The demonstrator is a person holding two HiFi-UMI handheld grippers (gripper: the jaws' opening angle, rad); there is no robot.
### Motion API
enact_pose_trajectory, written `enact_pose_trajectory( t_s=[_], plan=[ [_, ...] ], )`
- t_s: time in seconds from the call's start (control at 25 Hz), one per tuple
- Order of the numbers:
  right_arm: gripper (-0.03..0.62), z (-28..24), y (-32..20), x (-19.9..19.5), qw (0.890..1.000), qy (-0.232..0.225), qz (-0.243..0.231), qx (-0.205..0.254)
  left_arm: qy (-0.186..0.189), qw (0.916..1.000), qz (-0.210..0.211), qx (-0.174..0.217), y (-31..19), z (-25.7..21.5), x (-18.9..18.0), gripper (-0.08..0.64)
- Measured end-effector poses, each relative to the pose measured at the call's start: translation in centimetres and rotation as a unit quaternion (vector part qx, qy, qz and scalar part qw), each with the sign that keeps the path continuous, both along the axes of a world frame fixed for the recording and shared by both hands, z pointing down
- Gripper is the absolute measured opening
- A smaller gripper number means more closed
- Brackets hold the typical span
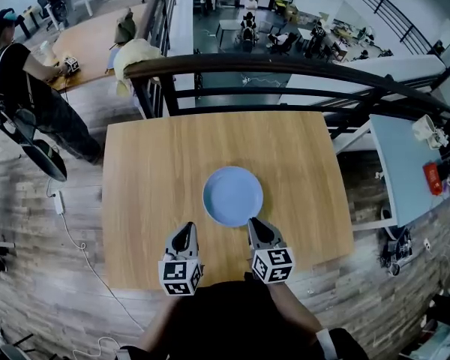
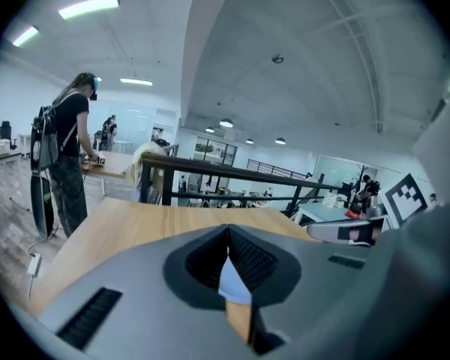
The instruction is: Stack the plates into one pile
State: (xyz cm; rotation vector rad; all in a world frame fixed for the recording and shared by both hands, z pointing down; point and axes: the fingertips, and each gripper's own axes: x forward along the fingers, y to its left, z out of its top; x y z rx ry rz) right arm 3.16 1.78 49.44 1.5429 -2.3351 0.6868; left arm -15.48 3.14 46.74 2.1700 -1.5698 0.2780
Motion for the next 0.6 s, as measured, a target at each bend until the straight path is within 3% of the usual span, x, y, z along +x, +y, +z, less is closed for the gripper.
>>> enact_pose_trajectory(
  t_s=[0.12, 0.44, 0.6],
  plan=[
    [0.048, -2.6, 0.6, -0.8, 1.0, -0.007, -0.001, 0.029, 0.001, 0.9989, 0.004, 0.047, 0.4, -3.1, -0.1, 0.023],
    [0.048, -9.1, 2.7, -1.3, 0.994, -0.02, 0.008, 0.105, 0.0, 0.9934, 0.007, 0.114, 2.1, -8.8, -1.3, 0.023],
    [0.047, -11.1, 3.6, -1.4, 0.992, -0.017, 0.007, 0.129, -0.004, 0.9925, -0.014, 0.121, 3.2, -8.9, -2.8, 0.023]
  ],
)
